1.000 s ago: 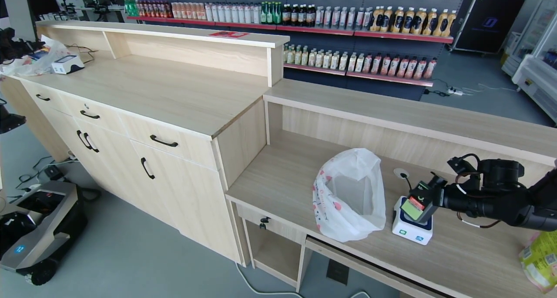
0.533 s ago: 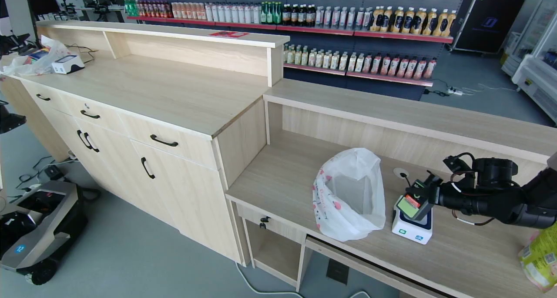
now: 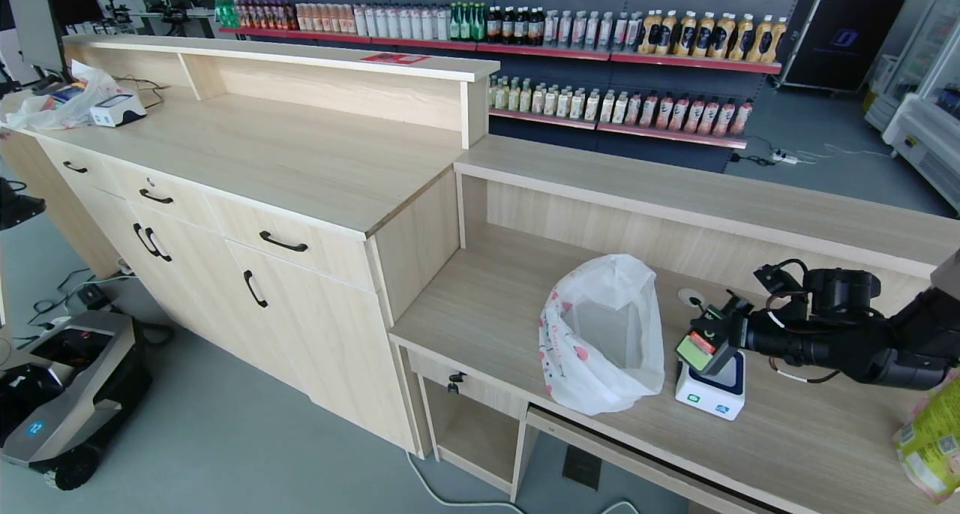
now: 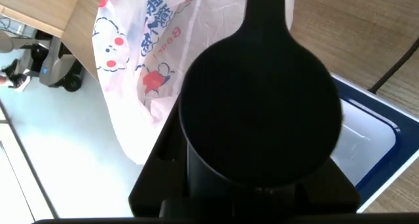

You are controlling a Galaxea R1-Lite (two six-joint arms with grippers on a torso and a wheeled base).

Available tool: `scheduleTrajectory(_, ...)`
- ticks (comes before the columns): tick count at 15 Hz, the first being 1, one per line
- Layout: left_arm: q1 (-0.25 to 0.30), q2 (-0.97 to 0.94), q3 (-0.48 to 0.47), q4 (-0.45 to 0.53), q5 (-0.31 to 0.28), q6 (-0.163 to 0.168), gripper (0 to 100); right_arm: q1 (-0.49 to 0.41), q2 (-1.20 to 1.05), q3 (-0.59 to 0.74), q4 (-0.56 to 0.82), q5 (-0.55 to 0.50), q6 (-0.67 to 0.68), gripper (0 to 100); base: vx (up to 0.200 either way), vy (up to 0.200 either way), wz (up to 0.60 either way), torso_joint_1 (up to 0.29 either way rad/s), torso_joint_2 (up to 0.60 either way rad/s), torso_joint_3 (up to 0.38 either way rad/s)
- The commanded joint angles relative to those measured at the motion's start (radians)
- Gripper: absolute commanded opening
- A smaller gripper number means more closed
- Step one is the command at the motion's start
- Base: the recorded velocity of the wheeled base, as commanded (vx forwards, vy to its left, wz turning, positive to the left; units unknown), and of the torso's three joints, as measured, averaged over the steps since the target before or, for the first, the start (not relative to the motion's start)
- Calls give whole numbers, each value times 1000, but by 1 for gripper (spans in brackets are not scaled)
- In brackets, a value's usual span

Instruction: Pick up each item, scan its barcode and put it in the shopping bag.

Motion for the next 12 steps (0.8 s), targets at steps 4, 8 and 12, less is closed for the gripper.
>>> scheduleTrajectory(4,0,1,0,0,0,-2,100,-166,-545,427,-6,-238,-437,0,0,0,0,0,0,0)
scheduleTrajectory(8,0,1,0,0,0,-2,100,-335,-927,567,155,-291,-667,0,0,0,0,0,0,0)
scheduleTrajectory(12,0,1,0,0,0,0,100,-363,-1028,562,184,-317,-717,0,0,0,300,0,0,1)
